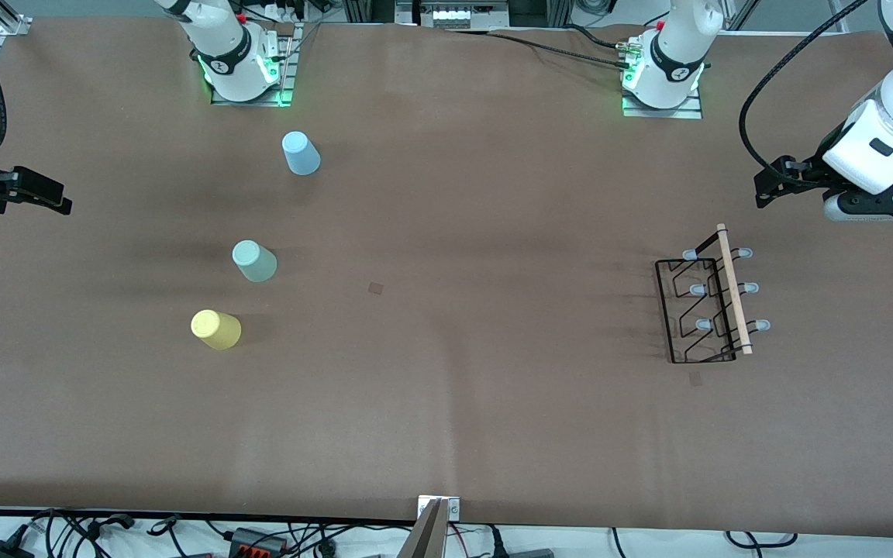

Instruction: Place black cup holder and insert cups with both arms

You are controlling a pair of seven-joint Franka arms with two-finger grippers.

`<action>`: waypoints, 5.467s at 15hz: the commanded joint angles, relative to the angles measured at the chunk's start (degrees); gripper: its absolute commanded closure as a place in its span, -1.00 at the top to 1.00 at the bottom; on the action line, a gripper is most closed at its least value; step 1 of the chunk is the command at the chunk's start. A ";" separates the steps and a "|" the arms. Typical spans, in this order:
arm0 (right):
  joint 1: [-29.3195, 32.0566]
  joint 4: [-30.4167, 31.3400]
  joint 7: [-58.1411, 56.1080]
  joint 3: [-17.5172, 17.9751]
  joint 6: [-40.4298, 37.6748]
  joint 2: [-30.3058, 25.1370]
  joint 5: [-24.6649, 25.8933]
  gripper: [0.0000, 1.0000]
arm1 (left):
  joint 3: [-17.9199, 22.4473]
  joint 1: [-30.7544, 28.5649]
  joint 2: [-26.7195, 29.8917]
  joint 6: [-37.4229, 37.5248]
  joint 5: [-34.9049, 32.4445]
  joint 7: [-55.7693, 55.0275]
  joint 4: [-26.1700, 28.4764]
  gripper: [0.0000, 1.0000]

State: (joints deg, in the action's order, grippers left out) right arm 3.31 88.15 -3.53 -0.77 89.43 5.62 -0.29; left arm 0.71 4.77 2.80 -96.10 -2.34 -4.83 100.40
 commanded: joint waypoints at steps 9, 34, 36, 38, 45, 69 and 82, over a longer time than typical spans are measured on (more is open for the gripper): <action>-2.69 10.59 0.90 0.15 5.28 -0.78 -0.59 1.00 | 0.26 -0.02 -0.95 3.55 -0.12 0.96 -0.46 1.00; -6.56 48.25 15.31 9.12 57.52 4.66 -0.68 1.00 | -0.18 -4.33 -17.74 -30.47 -1.00 4.13 14.03 0.18; -6.48 48.43 15.31 9.12 58.48 5.45 -0.77 1.00 | -0.27 -4.33 -18.09 -30.11 -1.00 4.22 14.03 -0.28; -6.47 49.30 15.31 9.12 60.76 6.24 -0.77 1.00 | -0.27 -4.33 -18.09 -28.28 -0.92 3.95 13.77 -0.74; -6.21 49.57 15.31 9.03 61.65 7.04 -0.77 1.00 | -0.70 -3.63 -15.81 -27.56 -0.92 3.16 10.97 -0.98; -5.68 45.72 14.26 9.03 57.46 4.85 -0.77 -0.46 | -26.90 17.03 -38.83 -24.31 -0.83 -42.71 -14.88 -0.85; -10.60 31.91 40.74 18.76 30.45 -3.95 -2.43 -0.46 | -26.46 3.51 -26.45 -2.54 -11.60 -19.72 -16.73 1.00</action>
State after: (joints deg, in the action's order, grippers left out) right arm -6.40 120.65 27.47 13.06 121.38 3.10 -1.79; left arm -25.60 12.05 -26.71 -102.75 -9.46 -31.27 82.57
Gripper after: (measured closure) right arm 0.339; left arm 0.000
